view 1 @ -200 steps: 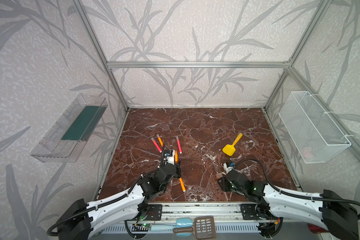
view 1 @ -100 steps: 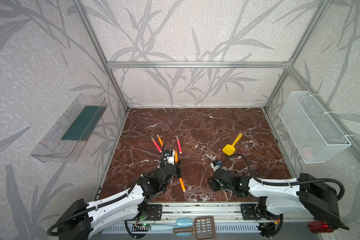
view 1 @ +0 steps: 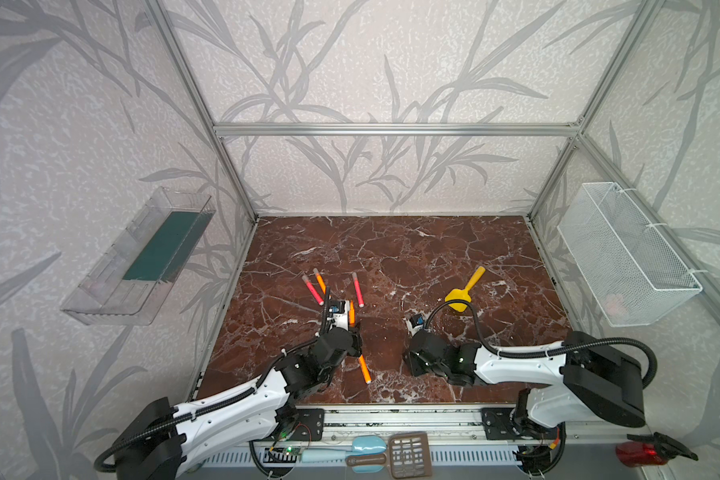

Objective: Insert the pens into the pen caps
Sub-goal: 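Lower the right gripper around a pale cap lying on the table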

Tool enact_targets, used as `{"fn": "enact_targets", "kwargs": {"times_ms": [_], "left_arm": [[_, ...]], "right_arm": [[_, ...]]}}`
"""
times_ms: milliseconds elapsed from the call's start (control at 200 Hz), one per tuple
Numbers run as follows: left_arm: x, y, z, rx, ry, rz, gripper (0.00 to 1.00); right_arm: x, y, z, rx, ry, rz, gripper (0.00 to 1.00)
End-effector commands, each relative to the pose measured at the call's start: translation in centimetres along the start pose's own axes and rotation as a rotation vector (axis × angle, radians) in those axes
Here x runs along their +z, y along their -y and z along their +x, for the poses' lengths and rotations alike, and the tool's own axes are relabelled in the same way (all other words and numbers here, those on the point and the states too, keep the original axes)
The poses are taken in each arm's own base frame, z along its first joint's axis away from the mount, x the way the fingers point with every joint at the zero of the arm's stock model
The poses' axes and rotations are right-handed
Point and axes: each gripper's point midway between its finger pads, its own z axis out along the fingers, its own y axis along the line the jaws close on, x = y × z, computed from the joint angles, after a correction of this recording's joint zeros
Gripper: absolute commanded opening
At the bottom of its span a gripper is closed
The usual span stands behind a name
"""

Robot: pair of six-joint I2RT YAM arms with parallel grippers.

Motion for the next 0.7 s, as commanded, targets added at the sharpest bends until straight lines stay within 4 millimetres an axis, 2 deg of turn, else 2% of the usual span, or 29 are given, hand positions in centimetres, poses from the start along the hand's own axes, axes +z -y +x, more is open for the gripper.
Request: {"fn": "enact_targets", "kwargs": {"times_ms": [0,320,445,695], "left_arm": [[-0.1,-0.8,-0.2,-0.01,0.02,-0.032,0.0],[-0.5,-1.3,-0.5,-0.003,0.035,-0.048,0.0],[-0.8,-1.5,-0.6,0.0,0.042,-0.055,0.0],[-0.9,-1.7,-0.8,-0.001,0.052,-0.061,0.0]], "right_arm": [[0.3,-1.7,-1.5,-0.037,0.031,-0.02,0.42],[1.8,-5.5,-3.6,-0.08,0.019,-0.085,0.44],[1.7,-5.4,-4.0,-0.091,0.024,-0.067,0.44],[-0.9,-4.4,-4.6,-0.099,0.072,-0.036,0.45]]}}
